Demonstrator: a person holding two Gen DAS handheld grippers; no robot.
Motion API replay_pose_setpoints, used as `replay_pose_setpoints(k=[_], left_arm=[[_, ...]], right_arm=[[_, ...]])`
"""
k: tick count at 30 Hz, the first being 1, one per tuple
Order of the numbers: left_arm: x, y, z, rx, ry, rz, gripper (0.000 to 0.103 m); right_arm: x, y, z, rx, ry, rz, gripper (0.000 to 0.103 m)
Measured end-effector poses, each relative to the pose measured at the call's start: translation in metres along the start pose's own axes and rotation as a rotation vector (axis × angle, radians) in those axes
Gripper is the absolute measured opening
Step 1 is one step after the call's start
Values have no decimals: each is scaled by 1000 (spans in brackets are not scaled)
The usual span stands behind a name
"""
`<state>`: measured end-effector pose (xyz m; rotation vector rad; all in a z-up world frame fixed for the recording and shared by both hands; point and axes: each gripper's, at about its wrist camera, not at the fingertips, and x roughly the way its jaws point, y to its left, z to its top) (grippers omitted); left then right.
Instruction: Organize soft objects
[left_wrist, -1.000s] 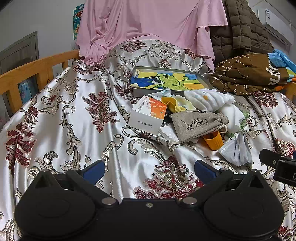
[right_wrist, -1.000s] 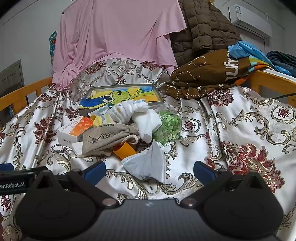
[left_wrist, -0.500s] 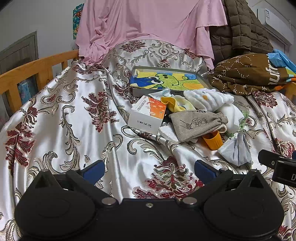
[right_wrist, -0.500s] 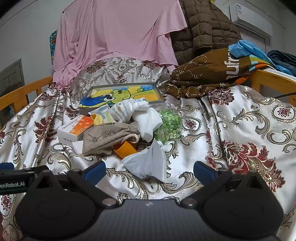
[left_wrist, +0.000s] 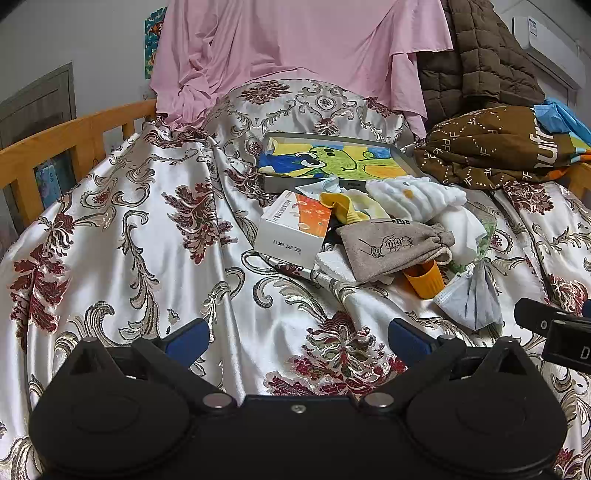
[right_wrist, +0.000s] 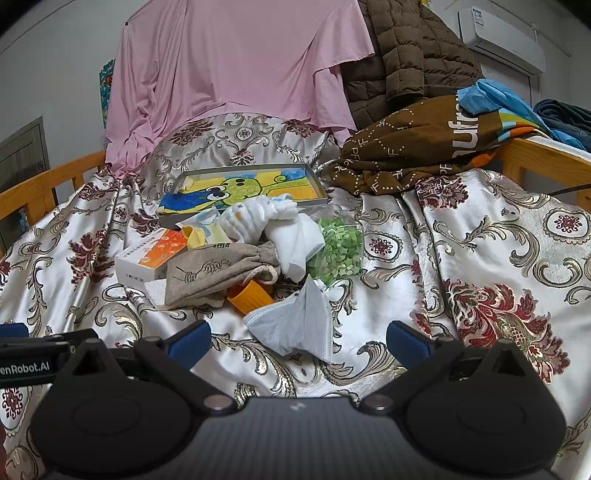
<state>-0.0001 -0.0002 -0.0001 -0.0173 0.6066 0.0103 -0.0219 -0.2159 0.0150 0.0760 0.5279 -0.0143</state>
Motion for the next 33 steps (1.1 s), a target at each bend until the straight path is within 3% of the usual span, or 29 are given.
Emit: replay_pose_setpoints(k=[15,24,33], left_arm=[[0,0,0,3,-2,-2,102],[-4,-3,1,8,-25,3,102],[4,-2,23,20,-33,-35,102]], right_arm=[[0,0,1,-1,1,-4,103],[-1,-5,-3,9,-21,-60,103],[2,-3,3,-14,-16,-48,103]])
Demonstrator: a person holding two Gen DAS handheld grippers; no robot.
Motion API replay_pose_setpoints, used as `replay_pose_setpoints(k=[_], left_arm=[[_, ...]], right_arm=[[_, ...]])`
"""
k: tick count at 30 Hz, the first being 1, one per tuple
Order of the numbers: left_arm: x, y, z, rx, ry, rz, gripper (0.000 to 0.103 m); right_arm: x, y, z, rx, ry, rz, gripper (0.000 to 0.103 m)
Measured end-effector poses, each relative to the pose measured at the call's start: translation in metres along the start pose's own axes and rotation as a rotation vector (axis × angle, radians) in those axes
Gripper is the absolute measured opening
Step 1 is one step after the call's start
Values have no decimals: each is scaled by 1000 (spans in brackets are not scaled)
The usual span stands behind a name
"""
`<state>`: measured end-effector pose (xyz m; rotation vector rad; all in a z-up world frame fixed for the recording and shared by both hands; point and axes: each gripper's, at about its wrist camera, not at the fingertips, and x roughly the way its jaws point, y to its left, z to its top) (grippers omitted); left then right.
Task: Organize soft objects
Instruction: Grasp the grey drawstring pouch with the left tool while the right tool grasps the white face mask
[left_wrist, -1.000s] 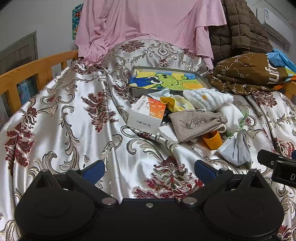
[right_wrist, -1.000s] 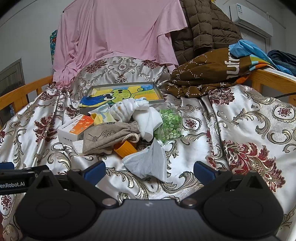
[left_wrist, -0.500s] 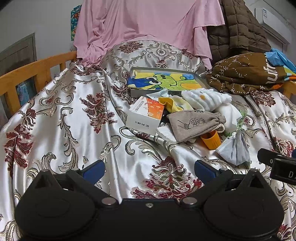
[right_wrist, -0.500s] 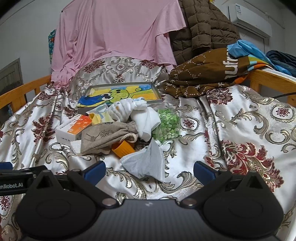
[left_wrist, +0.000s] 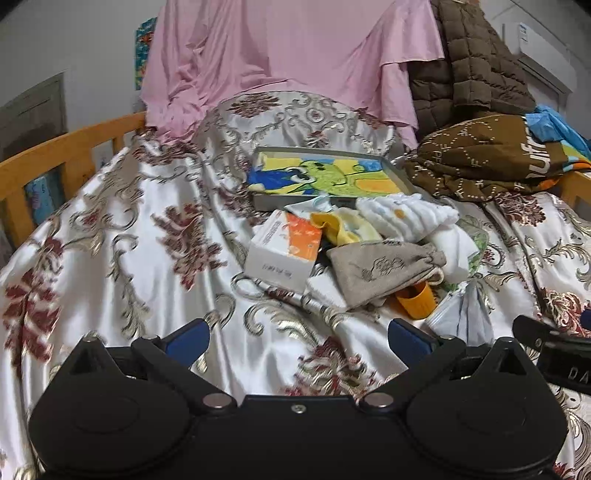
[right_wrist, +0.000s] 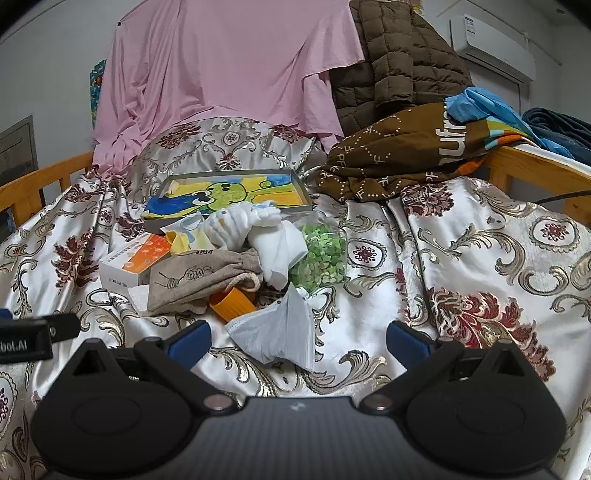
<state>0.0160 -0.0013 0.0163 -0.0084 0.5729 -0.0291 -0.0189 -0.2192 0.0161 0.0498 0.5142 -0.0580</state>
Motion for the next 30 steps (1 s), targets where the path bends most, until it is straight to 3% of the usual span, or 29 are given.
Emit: replay_pose_setpoints(k=[6,16,23,28,30], left_arm=[[26,-10,22,88,-11,-63,102],[92,-29,49,355,-12,-188,101],[125,-25,51,312,64,-294,89],[137,-28,48,296,119,-306,83],[141,-28,46,288,138,-306,81]], right_arm=[[18,3,14,-67,16,30,102],[71,-4,22,-152,84,64,87],[89,-8,19,-120,142,117,76],[96,-7,17,-120,163,130,59],[100,-8,17,-112,173,134,59]])
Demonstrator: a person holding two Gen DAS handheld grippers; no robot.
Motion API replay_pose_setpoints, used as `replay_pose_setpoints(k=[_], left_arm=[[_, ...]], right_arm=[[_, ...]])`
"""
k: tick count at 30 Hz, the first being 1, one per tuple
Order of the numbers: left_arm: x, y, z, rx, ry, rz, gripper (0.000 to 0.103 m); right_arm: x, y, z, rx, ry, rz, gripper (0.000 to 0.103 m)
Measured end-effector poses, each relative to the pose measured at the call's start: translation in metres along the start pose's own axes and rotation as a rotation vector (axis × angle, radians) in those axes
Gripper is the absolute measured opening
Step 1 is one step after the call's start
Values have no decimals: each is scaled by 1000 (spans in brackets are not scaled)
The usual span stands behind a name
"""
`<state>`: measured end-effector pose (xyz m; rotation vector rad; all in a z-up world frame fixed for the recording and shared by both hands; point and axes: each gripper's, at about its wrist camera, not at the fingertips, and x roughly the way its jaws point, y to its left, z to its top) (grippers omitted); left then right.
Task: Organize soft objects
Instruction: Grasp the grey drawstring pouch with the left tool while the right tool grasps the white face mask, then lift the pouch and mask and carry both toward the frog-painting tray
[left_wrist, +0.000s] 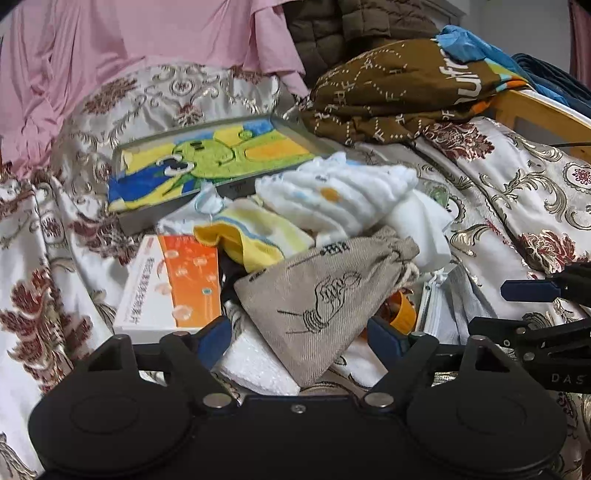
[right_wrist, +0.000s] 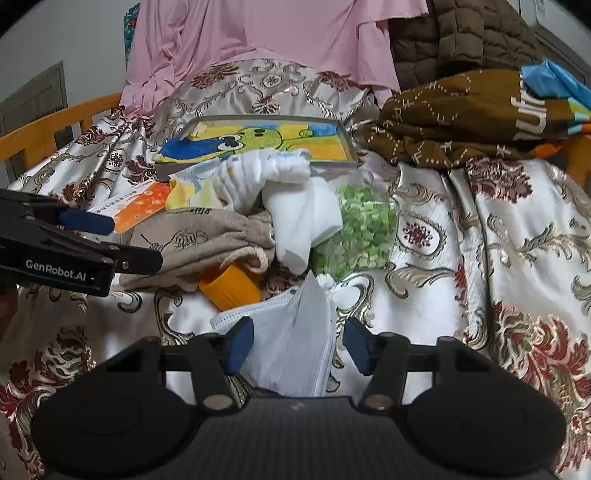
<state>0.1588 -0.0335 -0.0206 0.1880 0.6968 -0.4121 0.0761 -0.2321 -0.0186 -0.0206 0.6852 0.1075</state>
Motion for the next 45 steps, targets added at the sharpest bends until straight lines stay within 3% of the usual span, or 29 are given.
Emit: replay_pose_setpoints(k=[4,8,15,21,32,45], left_arm=[[4,3,-1,-28,23,-18,74],[5,5,-2,-59,39,-49,59],[7,9,-3,-115,55,-74,28],[5,6,-3,-120,51,-66,12],[-22,-5,-2,-159,56,-61,7],[-92,-22,-3,-189,-45,-75,8]], right_arm=[[3,-2,-1,7,10,5,57],[6,-2,-2,14,14,11,52],[11,-3,-3,27,30,17,31],[11,-4,-4,34,27,6,14],[-7,0,1,19,-21,5,9],[-70,-1,8,40,-190,40,9]])
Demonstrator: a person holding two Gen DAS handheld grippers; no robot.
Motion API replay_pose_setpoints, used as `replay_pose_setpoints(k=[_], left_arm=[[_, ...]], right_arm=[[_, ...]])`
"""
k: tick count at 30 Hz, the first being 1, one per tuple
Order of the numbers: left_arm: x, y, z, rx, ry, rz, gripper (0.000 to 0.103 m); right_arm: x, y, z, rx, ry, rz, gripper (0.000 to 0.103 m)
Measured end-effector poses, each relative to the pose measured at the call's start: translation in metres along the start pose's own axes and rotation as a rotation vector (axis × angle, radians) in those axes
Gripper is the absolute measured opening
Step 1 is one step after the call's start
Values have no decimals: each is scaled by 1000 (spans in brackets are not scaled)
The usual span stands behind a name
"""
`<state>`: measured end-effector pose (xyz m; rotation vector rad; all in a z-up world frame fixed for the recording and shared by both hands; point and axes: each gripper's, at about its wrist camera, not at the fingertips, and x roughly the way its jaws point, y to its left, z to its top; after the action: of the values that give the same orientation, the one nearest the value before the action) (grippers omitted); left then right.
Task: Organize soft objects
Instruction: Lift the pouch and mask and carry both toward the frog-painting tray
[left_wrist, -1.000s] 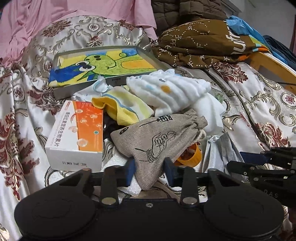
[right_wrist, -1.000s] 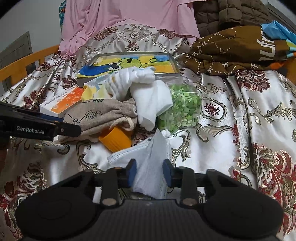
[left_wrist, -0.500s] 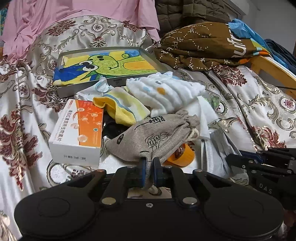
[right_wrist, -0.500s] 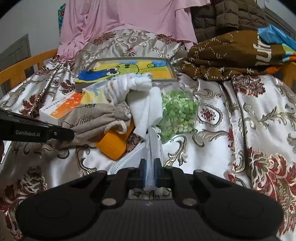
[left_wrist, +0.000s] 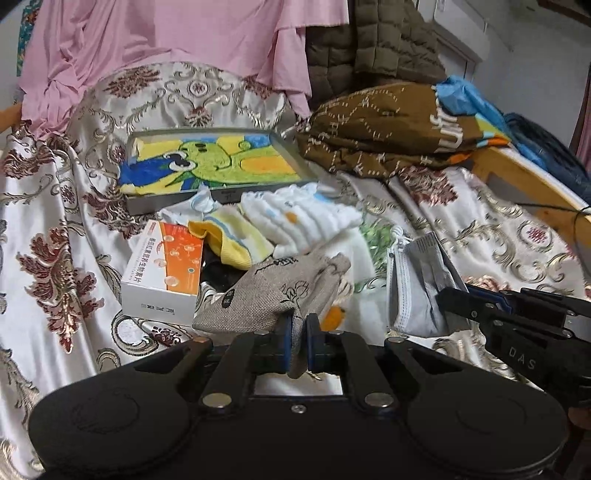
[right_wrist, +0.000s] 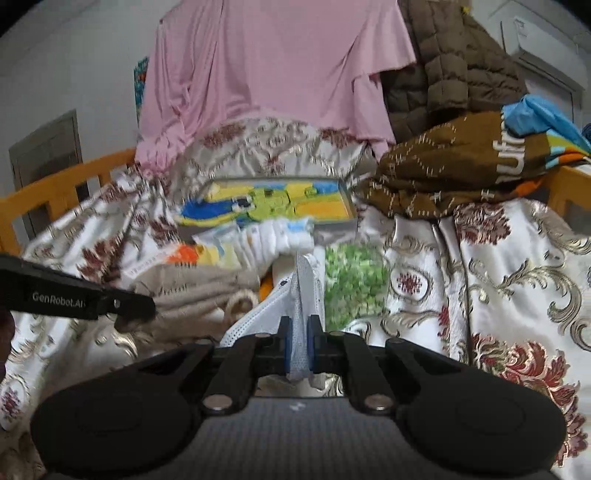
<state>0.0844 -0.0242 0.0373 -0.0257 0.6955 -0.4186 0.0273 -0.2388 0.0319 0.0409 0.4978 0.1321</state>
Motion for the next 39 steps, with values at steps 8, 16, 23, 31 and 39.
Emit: replay_pose_setpoints(k=[8,16,23,31,39], left_arm=[[-40,-12,5,-35,-61,18,8],[-67,-28,30,-93,-149,49,7],[-62,-36,68,-169,-237,61,7],[9,-1,137,-215,-290,105,8],[143,82,193,-220,-289,60,7]], right_arm=[[-29,-3,6,26,-89,34,9],[-47,-6,12,30,-166,71,9],[-48,-14,36,66,-196,83,9],[16,-28,97,6,-176,117,9],[177,-34,162,-100,-136,125,9]])
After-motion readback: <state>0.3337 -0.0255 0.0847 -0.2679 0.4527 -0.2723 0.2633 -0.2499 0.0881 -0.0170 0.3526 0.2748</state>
